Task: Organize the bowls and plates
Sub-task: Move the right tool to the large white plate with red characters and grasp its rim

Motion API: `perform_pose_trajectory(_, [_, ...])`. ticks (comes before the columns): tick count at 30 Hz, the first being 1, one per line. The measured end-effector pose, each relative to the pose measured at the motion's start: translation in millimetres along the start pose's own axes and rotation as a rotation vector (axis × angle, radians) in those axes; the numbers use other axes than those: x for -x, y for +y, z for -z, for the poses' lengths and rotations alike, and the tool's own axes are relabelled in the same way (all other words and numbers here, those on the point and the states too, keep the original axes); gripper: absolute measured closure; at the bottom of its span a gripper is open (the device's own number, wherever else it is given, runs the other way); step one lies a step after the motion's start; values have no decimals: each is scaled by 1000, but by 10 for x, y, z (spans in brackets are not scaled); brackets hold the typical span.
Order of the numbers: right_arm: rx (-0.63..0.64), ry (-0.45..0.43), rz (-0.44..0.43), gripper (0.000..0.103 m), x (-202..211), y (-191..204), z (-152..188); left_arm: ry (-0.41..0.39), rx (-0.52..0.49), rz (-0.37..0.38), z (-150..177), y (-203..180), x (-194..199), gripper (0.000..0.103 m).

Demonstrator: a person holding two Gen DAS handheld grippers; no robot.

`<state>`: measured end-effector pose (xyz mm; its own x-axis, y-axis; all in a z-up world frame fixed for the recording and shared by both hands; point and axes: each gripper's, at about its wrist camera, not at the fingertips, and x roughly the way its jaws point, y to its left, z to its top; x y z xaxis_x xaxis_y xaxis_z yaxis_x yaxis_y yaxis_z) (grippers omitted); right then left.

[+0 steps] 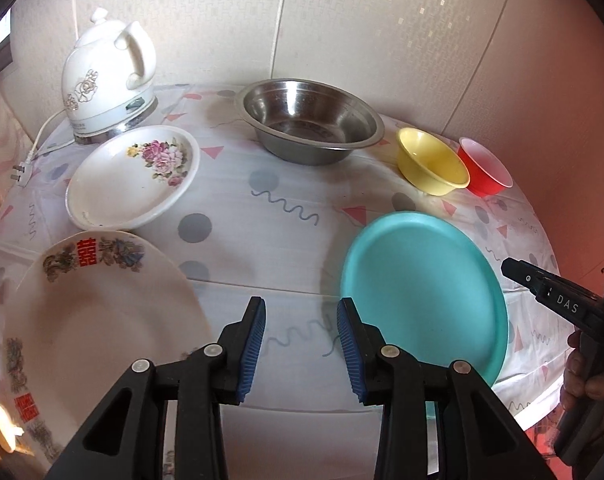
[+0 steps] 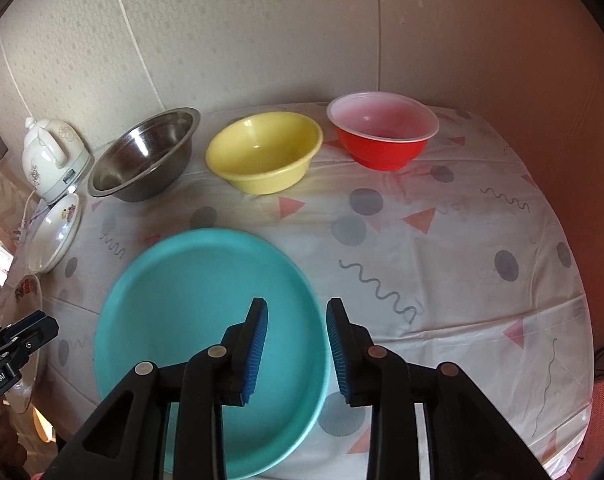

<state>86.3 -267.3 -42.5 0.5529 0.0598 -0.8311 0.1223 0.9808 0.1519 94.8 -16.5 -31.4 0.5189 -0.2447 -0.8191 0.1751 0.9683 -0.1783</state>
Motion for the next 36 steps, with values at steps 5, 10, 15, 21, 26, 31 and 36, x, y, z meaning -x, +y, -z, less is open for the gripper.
perform_pose_trajectory(5, [103,48,-278,67,-31,567,-21,-51,92,-66,62,502,293,55])
perform_pose_trajectory(10, [220,122,-504,65,-88,1330,71,-77,253,-146,217,1207,549,53])
perform_pose_trajectory(15, [286,207,-587,65,-266,1900,165,-126,370,-236,452,1805,807,53])
perform_pose_trajectory(21, [318,273,-600,65,-500,2223,186,-133,449,-241,704,2219,885,51])
perform_pose_trajectory(26, [328,314,-593,65,-645,2343,224,-116,474,-173,778,2253,769,51])
perform_pose_trajectory(31, [343,317,-583,65,-674,2387,259,-94,440,-158,755,2161,632,53])
perform_pose_trajectory(36, [351,328,-586,65,-702,2414,311,-60,400,-157,729,2053,490,63])
